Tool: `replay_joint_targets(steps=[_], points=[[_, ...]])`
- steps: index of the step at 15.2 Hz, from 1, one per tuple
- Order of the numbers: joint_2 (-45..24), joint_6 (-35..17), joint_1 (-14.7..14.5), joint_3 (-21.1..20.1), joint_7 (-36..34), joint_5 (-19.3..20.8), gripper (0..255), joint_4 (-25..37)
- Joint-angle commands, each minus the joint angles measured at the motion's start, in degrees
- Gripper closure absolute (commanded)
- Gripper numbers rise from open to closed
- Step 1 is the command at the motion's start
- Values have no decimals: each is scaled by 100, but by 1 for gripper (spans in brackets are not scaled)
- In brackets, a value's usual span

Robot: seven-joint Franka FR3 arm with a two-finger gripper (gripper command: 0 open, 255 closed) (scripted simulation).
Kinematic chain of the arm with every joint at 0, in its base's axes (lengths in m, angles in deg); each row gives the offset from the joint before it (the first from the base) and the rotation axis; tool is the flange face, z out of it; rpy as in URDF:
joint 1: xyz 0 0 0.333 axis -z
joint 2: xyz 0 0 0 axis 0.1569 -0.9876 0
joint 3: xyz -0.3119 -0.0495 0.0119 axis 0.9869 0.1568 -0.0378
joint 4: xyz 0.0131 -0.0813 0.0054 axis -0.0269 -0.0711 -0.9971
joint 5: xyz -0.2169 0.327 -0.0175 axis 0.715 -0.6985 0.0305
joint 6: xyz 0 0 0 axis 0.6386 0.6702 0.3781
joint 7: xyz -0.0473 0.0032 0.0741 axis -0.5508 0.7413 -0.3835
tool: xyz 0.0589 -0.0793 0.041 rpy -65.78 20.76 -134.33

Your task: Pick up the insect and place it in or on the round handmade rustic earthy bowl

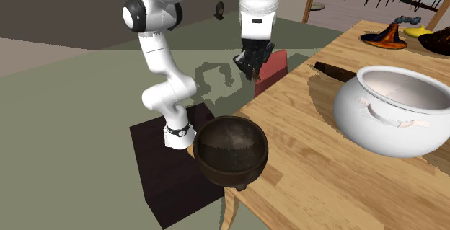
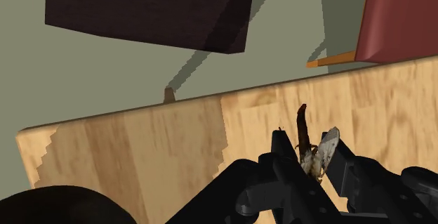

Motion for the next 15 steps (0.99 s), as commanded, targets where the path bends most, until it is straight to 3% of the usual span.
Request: replay_joint_targets(steps=[1,12,15], points=[[-101,157,2,-2,-47,6,255,259],[-625,978,8,-7,-286,25,255,1623],[-925,1071,133,225,96,182,255,1931]])
